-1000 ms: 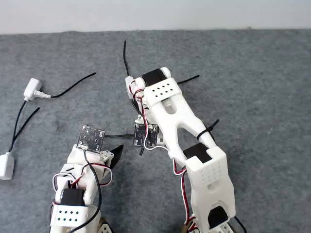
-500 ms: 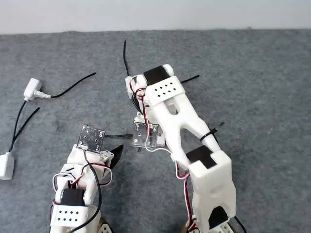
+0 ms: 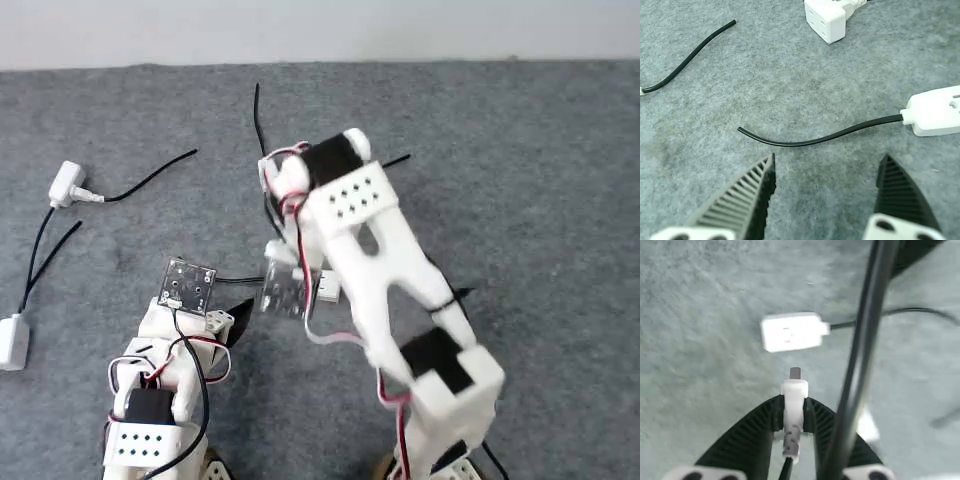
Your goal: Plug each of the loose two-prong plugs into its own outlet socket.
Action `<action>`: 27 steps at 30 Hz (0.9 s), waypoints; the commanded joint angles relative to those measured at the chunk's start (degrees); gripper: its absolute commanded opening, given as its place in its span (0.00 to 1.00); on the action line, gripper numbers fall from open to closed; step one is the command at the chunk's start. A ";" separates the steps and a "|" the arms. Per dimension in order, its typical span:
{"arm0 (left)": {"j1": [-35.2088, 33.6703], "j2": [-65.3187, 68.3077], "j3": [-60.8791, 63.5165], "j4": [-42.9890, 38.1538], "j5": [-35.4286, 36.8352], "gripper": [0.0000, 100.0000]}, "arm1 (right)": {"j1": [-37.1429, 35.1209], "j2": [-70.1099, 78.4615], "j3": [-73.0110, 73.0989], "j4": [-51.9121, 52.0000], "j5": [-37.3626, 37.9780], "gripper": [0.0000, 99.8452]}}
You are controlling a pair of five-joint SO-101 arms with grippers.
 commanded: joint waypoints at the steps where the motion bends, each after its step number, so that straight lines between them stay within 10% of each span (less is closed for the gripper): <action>1: -0.35 -0.09 -0.57 0.35 -0.26 0.32 | -4.97 -9.80 2.11 2.42 0.09 0.01; 27: -0.35 -0.09 -0.57 0.35 -0.26 0.32 | -15.34 -34.15 9.93 2.33 0.09 0.01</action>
